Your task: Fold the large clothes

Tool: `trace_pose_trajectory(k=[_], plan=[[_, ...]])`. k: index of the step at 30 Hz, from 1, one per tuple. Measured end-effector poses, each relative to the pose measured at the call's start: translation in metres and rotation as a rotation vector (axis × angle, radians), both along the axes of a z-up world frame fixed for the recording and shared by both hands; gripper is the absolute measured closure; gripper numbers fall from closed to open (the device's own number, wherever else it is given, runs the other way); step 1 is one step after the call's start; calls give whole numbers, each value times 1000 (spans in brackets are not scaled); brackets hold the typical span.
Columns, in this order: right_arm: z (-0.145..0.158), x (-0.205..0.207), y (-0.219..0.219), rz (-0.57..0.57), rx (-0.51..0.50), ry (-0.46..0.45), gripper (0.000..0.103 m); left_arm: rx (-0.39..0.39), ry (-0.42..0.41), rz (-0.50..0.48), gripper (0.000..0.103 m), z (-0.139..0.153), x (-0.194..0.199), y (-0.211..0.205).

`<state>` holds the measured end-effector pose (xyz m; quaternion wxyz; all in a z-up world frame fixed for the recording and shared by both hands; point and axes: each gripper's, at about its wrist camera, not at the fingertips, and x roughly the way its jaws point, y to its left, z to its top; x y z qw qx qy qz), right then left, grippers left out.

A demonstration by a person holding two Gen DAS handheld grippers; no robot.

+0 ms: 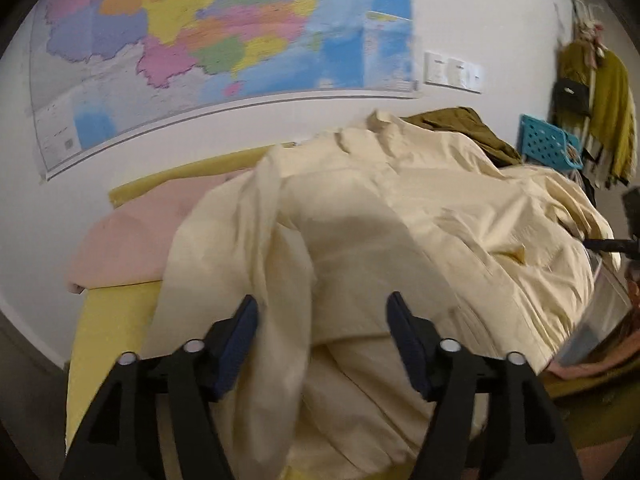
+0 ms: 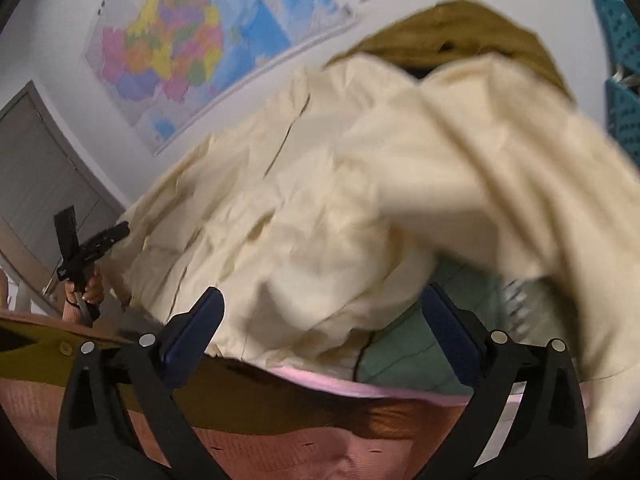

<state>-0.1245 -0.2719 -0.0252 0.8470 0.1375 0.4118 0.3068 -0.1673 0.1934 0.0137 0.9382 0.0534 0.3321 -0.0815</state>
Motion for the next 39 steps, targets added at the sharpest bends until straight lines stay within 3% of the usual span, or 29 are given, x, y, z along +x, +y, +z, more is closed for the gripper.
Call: trace_pose_trajectory(k=[4,5,6,8,12,14,16,19,20,21,26,30,35,39], plan=[[-23,15,13,2,17,59,7,36,7,-10,32,-6,-5,-10],[-21,15,14,12,34,43,34,37,11,6,31,-6,-3,-10],[-20,16,16,40,77,50,69,31,16,16,31,-6,1,-9],[-16,16,16,53,135,80,85,29,18,44,31,-4,6,-7],[29,-10,-18,-9,197,-34,95,14,-3,68,31,6,8,3],[45,-20,-38,-72,173,-79,95,7,-22,67,31,12,9,5],[44,-21,-45,-103,109,-57,95,19,-33,80,30,16,14,3],[19,-5,-44,-156,-107,83,68,79,-9,96,28,12,31,-4],[19,-3,-41,-168,-167,86,50,95,0,99,28,11,36,-7],[23,-2,-39,-186,-211,72,38,108,11,97,28,10,45,-9],[93,6,-21,-164,-223,-188,29,124,-3,88,27,25,86,-17],[105,61,29,-75,-257,-264,29,161,-26,60,20,39,133,-41],[80,157,117,90,-317,-200,29,264,77,32,20,17,205,-76],[39,220,178,165,-454,-125,26,233,200,-21,20,-8,239,-82]])
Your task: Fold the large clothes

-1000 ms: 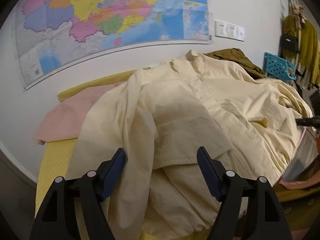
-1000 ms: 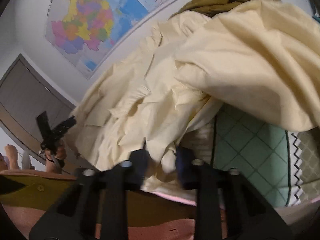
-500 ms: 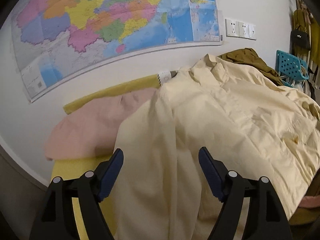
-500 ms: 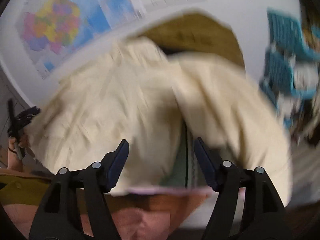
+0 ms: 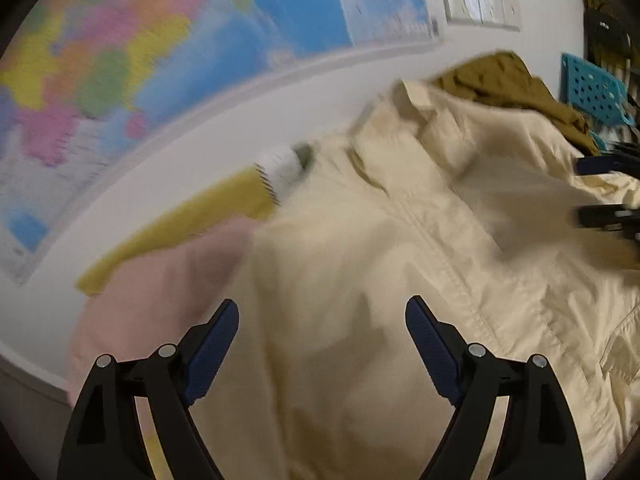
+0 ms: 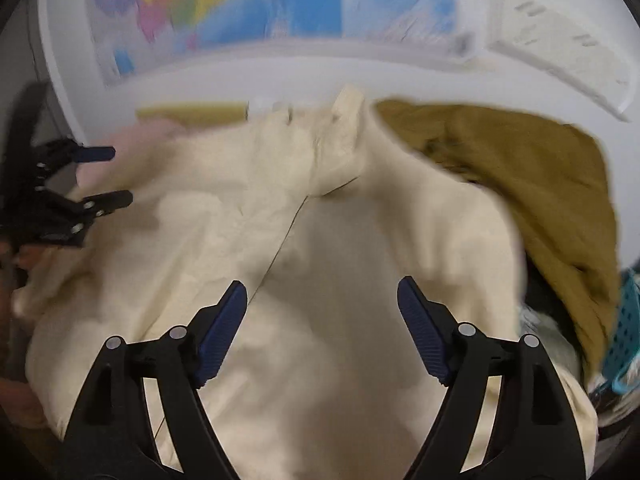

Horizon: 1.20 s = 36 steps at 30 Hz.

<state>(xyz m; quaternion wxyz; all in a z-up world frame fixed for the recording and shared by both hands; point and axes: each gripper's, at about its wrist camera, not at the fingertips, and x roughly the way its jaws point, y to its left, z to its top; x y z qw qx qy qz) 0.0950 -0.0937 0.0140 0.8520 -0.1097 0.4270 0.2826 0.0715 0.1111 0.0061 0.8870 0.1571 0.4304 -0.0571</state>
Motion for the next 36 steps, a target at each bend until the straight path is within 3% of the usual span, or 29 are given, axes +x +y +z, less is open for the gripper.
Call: trace_pose_trajectory(k=[2,4,5,6,7,9,11,17,19,22,23,24,26,28,31,33,34,36], plan=[[-19,24,15,-12,-42,50,27,-11,55,-22,20,-12,10,-1],[-38,42,26,-9,-100,84,57,-24,115,-61,20,-24,13,-5],[-43,46,28,-5,-113,98,79,-23,141,-77,27,-31,14,-7],[-47,50,29,7,-119,109,89,-7,156,-80,40,-37,16,-9],[-47,52,28,15,-102,116,99,18,180,-89,46,-45,19,-12],[-42,54,27,18,-93,102,102,39,183,-99,90,-53,23,-14],[-26,52,27,21,-61,57,102,19,182,-75,101,-51,31,-12],[17,59,23,-33,57,-69,102,9,19,23,103,-11,54,1],[14,65,24,-49,66,-78,102,26,-14,54,103,-2,61,4],[-13,85,29,-61,44,-28,102,-4,19,23,98,-2,58,4],[-17,87,35,-62,28,-23,102,-7,32,1,89,-6,53,1],[-22,87,35,-64,9,-13,102,-10,54,-20,61,-9,53,-2],[-27,89,31,-58,3,-5,102,-16,101,-97,44,-19,44,-14],[-19,88,26,-64,33,-12,102,31,124,-145,43,-32,35,-23],[1,87,26,-82,61,-73,102,125,130,-120,50,-47,36,-32],[12,89,35,-119,22,-170,103,181,108,-58,69,-51,47,-31],[15,94,31,-155,38,-196,103,162,119,-26,70,-51,51,-24],[11,106,25,-193,118,-119,102,102,139,24,71,-48,56,-13]])
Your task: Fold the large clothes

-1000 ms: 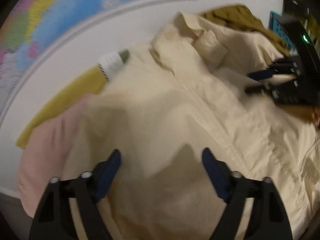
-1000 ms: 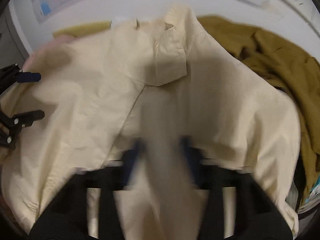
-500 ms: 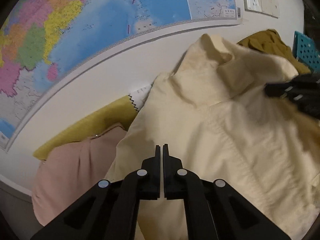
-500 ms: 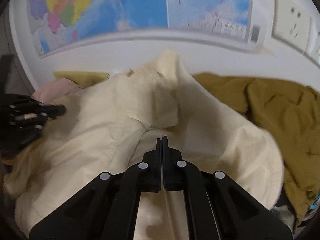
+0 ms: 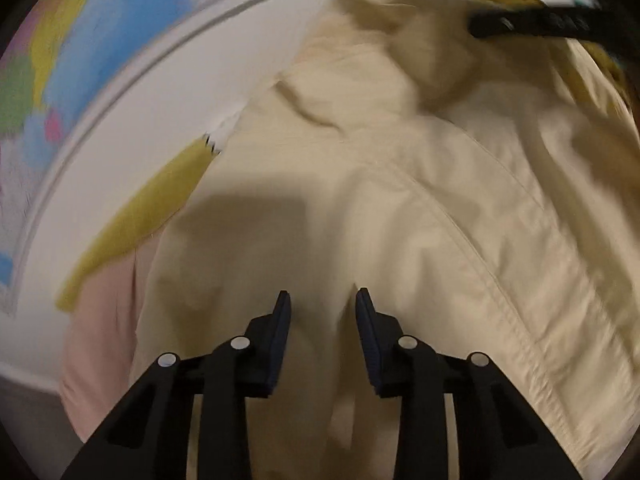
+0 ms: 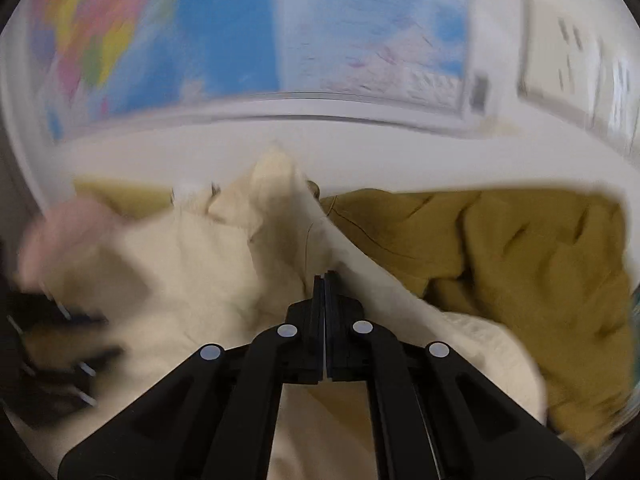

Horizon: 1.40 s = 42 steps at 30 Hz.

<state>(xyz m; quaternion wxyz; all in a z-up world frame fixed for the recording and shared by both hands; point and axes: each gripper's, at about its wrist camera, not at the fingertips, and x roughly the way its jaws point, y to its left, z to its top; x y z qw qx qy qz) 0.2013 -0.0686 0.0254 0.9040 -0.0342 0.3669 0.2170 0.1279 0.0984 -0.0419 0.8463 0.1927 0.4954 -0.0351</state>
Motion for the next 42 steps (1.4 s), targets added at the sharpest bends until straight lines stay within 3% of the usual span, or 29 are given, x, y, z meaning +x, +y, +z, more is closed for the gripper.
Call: trace_pose_trajectory(k=[2,3,4,5,6,10,13,14,15,18,21,24,26,29,31,33,34,38,42], plan=[[-5,-2,2,51,-18,71,102,-10,-23,-5,68,7,-8,4],[-4,-10,2,90,-19,75,96,-24,-32,-20,60,10,-15,4],[-2,-19,1,117,-38,79,83,-42,-39,-34,55,15,-23,4],[-1,-28,-1,132,-49,90,42,-61,-44,-49,49,20,-33,3],[1,-38,-5,159,-34,104,22,-77,-46,-67,48,23,-40,3],[-12,-70,1,304,-17,239,22,-172,-26,-134,39,29,-70,-9],[-40,-96,14,381,-119,316,22,-161,-32,-166,38,29,-91,-19],[-47,-100,18,392,-149,320,33,-151,-32,-175,37,26,-94,-21],[-56,-104,23,395,-202,303,58,-145,-30,-174,37,18,-95,-20],[-66,-101,22,378,-221,285,91,-145,-16,-156,37,4,-93,-18],[-44,-90,12,352,-119,256,99,-161,-20,-120,37,-2,-94,-14],[-26,-73,9,285,-67,182,100,-183,-49,-82,37,0,-103,-9],[-33,-59,4,265,-28,217,100,-204,-60,-69,37,5,-106,-5],[-56,-54,5,239,-69,242,98,-213,-68,-96,35,12,-124,-8],[-55,-57,-8,221,-60,254,82,-207,-75,-130,34,10,-137,-15],[-38,-64,-18,220,-19,220,48,-203,-85,-171,30,8,-152,-21],[-25,-74,-24,209,0,176,43,-198,-81,-184,30,4,-157,-24],[18,-120,-88,193,93,51,43,-184,-69,-234,30,-6,-180,-33],[15,-171,-159,128,162,72,42,-257,-58,-278,29,-9,-209,-32]])
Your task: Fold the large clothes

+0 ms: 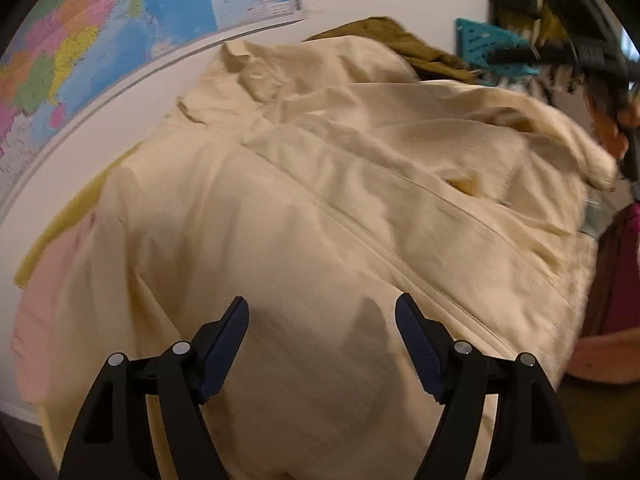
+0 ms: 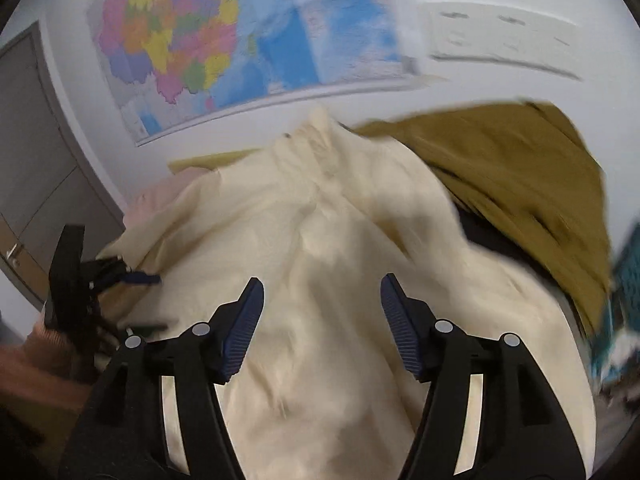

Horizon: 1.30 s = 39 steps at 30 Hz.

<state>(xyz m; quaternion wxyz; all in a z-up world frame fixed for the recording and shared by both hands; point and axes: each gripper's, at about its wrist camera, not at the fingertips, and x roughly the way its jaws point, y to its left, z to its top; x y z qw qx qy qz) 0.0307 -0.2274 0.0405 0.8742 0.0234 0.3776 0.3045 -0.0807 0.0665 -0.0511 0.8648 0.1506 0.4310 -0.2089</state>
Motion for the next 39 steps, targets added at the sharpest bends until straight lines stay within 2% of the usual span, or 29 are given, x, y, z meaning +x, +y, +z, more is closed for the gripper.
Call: trace_pose_trajectory(k=[4,8,10,11,13,14,15,16,17,18,19,21,22,24,27,28,30,31,32,34,35,36,37,39], plan=[[-49,-42,-36,-96,52,132,41,-66,12,-33,29,-3,-38,8],[-76,-74,-76,-180,109,213,40,-151,35,-63,27,-8,-76,25],[-89,-85,-86,-216,133,232,32,-187,57,-58,27,-12,-85,36],[-92,-89,-90,-220,146,234,23,-192,57,-58,26,-15,-92,40],[-100,-82,-93,-219,209,230,22,-175,55,-64,19,-22,-103,44],[-103,-76,-92,-214,240,233,25,-155,53,-72,18,-27,-107,43],[-108,-70,-92,-209,286,239,46,-131,46,-78,18,-31,-110,39],[-111,-66,-89,-185,319,249,60,-92,36,-84,18,-37,-112,36],[-113,-63,-83,-164,326,256,78,-35,26,-83,19,-44,-114,31],[-112,-64,-76,-159,311,252,85,-9,21,-77,22,-48,-115,29],[-109,-69,-72,-143,320,249,89,-2,22,-67,24,-49,-115,28],[-94,-86,-76,-104,400,234,91,-26,16,-64,38,-45,-117,35],[-81,-100,-81,-91,428,206,92,-43,14,-55,43,-41,-118,41],[-59,-129,-87,-73,460,159,93,-80,6,-38,55,-31,-120,55],[-43,-160,-86,-44,417,114,94,-110,-21,-13,60,-15,-121,69],[-47,-162,-84,-49,396,128,93,-108,-31,-12,60,-12,-121,72],[-74,-153,-79,-90,293,230,89,-80,-38,-14,48,-12,-121,74],[-89,-147,-80,-126,249,279,79,-65,-42,-12,47,-12,-120,74],[-96,-144,-83,-158,232,302,63,-66,-47,-18,47,-10,-120,73],[-100,-144,-96,-190,267,298,53,-98,-94,-44,47,-1,-129,75],[-96,-146,-112,-227,309,264,43,-118,-117,-54,45,6,-132,75],[-92,-147,-124,-275,318,239,38,-146,-142,-57,36,14,-135,76],[-88,-149,-143,-349,345,216,33,-178,-173,-54,33,22,-137,79],[-89,-151,-178,-481,406,202,30,-227,-218,-39,31,37,-134,84]])
